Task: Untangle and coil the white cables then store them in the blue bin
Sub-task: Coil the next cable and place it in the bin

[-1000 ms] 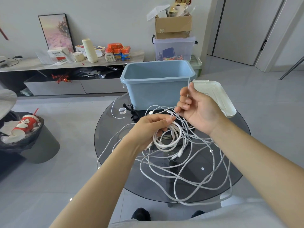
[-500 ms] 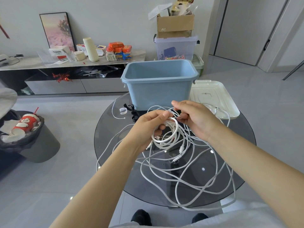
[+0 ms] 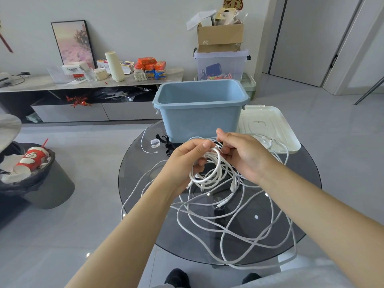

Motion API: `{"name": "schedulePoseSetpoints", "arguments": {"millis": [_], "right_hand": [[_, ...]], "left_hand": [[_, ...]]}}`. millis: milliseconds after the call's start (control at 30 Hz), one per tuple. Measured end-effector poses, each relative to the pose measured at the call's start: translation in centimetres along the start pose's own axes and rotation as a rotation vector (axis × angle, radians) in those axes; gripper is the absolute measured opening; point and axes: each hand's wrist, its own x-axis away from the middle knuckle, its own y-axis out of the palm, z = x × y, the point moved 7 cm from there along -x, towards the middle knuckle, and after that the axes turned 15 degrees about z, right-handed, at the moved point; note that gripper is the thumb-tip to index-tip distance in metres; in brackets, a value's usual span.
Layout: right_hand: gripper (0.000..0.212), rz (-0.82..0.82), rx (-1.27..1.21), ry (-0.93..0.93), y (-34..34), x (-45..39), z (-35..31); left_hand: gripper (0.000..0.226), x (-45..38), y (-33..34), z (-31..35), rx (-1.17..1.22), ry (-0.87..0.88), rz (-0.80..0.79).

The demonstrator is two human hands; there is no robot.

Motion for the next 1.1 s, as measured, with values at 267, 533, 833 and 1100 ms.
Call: {"name": "schedulePoseSetpoints", "arguments": {"millis": [267, 533, 833, 1100], "right_hand": [[0.022, -0.101, 0.016, 0.000, 0.7, 0.4, 0.3], [0.018, -0.094, -0.004, 0.003, 0.6, 0.1, 0.5], [0.021, -0.158, -0.078, 0.062, 1.2, 0.6, 0.6], [0.022, -0.159, -0.056, 0.062, 1.3, 0.7, 0.9]], "left_hand": [[0.019, -0.2, -0.1, 0.0, 0.001, 0.036, -0.001], [0.017, -0.3, -0.3, -0.2, -0.019, 0.021, -0.006], [0.018, -0.7, -0.1, -0.8, 0.058, 0.009, -0.039], [0.014, -1.0, -0.2, -1.3, 0.114, -0.013, -0.055]]}}
